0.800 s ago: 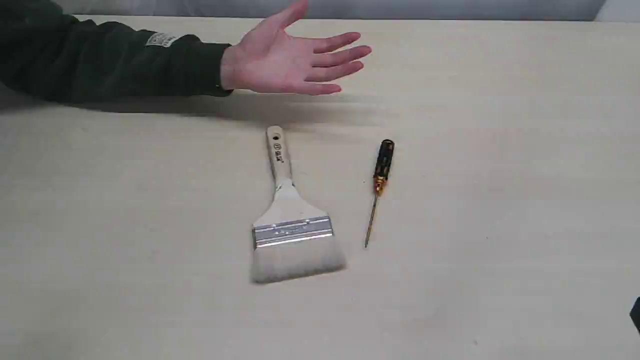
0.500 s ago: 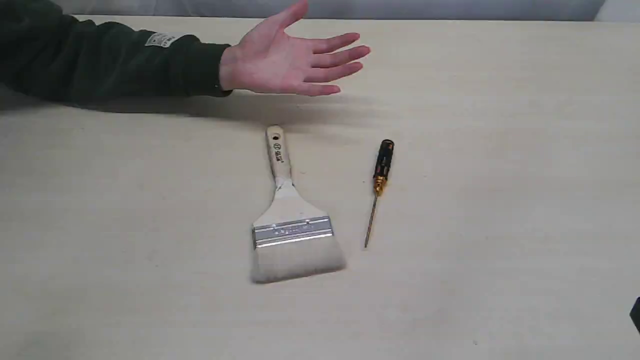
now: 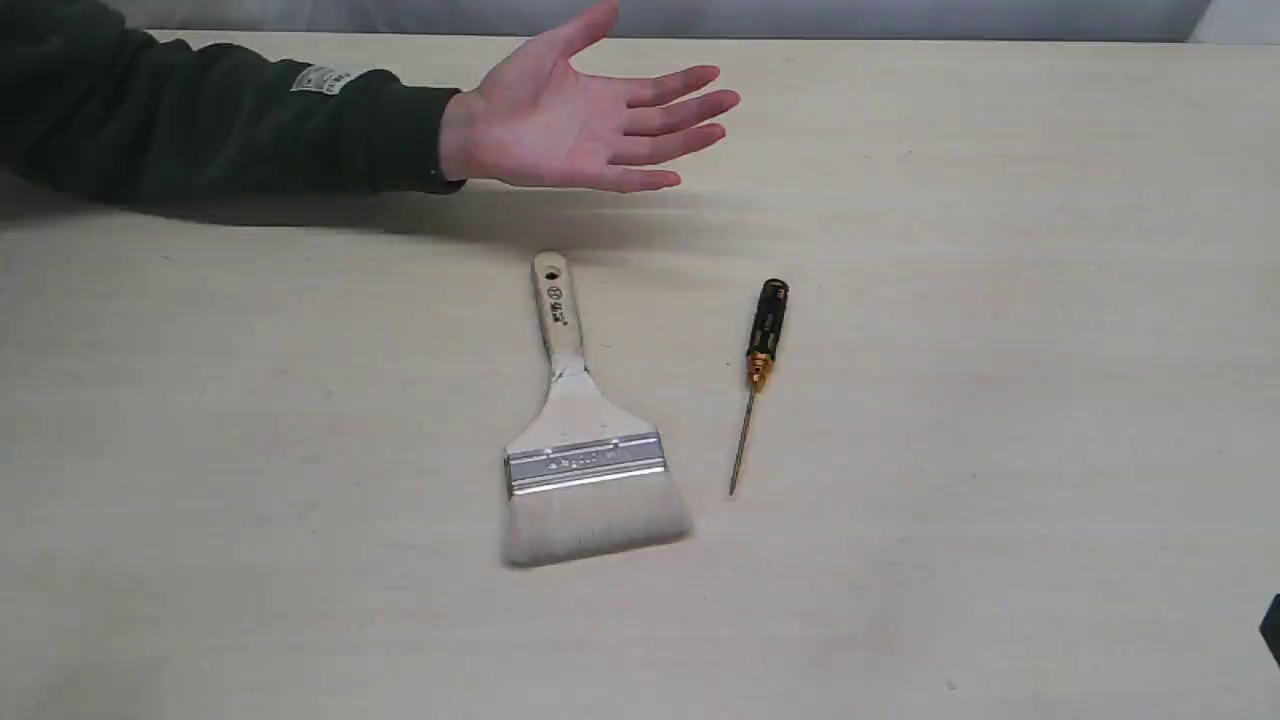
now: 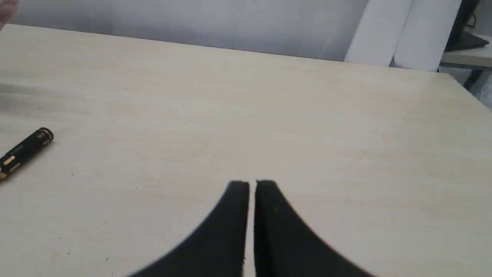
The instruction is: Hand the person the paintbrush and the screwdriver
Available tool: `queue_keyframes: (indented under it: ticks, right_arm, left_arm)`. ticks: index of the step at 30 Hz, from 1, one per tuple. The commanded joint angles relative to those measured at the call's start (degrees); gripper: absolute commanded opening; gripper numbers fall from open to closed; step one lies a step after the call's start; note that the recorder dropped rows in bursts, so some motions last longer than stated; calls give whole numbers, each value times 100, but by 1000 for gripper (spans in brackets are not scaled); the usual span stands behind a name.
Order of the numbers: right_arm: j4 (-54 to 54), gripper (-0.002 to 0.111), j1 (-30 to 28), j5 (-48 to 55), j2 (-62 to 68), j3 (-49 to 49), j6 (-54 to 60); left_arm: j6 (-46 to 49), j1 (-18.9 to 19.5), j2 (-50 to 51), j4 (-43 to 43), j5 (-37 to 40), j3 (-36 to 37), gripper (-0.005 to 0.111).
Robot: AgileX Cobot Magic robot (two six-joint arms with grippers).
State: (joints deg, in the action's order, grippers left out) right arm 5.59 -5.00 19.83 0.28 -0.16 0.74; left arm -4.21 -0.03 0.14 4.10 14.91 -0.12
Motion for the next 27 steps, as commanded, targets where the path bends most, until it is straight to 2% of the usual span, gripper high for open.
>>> queue_keyframes:
  ticks: [1, 6, 19, 27]
  right_arm:
    - [-16, 4, -34, 1, -28, 16, -5]
    - [-3, 4, -34, -131, -28, 16, -5]
    - [-240, 4, -34, -1857, -28, 16, -5]
    - [-240, 4, -34, -1983, -28, 16, -188]
  left_arm:
    - [-12, -37, -14, -6, -61, 12, 0]
    - [-12, -37, -14, -20, -47, 12, 0]
    - [-12, -37, -14, -21, -61, 12, 0]
    - [-12, -37, -14, -21, -61, 12, 0]
